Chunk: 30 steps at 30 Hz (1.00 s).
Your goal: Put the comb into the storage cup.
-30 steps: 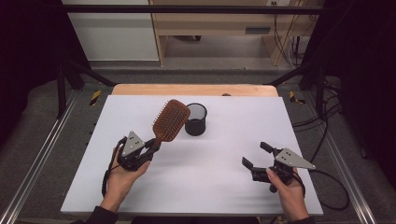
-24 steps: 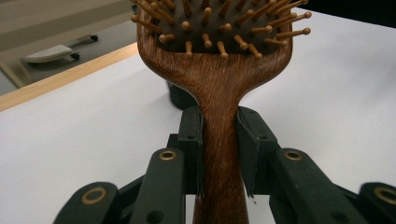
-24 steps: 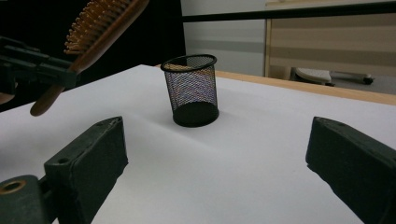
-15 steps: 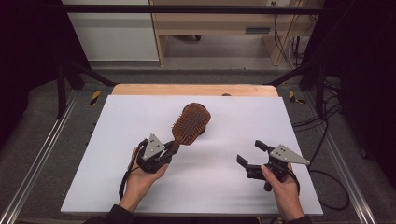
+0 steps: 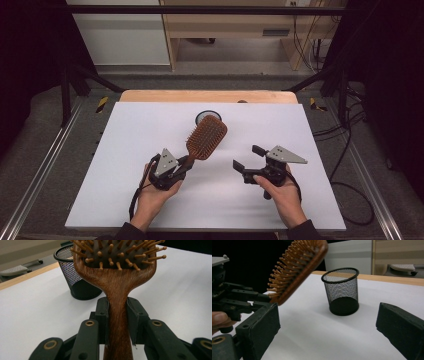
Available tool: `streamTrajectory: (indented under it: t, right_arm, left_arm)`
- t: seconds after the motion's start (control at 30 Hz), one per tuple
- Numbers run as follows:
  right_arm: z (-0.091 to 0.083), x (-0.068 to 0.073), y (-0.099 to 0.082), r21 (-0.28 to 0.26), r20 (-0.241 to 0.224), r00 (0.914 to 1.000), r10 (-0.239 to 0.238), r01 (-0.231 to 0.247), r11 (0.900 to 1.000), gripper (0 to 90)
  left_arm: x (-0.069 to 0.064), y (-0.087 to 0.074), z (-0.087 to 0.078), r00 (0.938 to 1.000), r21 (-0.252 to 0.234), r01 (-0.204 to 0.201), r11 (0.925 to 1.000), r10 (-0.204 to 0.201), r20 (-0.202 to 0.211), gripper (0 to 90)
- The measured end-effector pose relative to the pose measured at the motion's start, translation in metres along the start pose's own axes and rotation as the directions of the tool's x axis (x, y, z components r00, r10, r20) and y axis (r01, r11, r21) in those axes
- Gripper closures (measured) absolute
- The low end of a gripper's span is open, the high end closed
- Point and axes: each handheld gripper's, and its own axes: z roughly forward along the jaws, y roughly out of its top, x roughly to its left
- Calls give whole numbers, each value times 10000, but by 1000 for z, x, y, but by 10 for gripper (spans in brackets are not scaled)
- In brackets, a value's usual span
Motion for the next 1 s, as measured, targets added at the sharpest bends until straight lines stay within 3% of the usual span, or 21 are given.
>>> streamTrajectory:
  t: [0.17, 0.6, 1.0]
  right_arm:
    - [11, 8, 4, 122, 70, 10000, 60, -60, 9999, 56]
    - [29, 22, 14, 325, -605, 9951, 776, -757, 9966, 60]
    - [47, 34, 26, 384, -1212, 9825, 1414, -1377, 9897, 74]
  left_arm:
    - [0, -2, 1, 10000, -114, 44, 9999, -44, 61, 724]
    - [-2, -2, -3, 9997, -331, 225, 9992, -223, 80, 724]
    - [-8, 2, -7, 9997, -546, 128, 9984, -118, 196, 724]
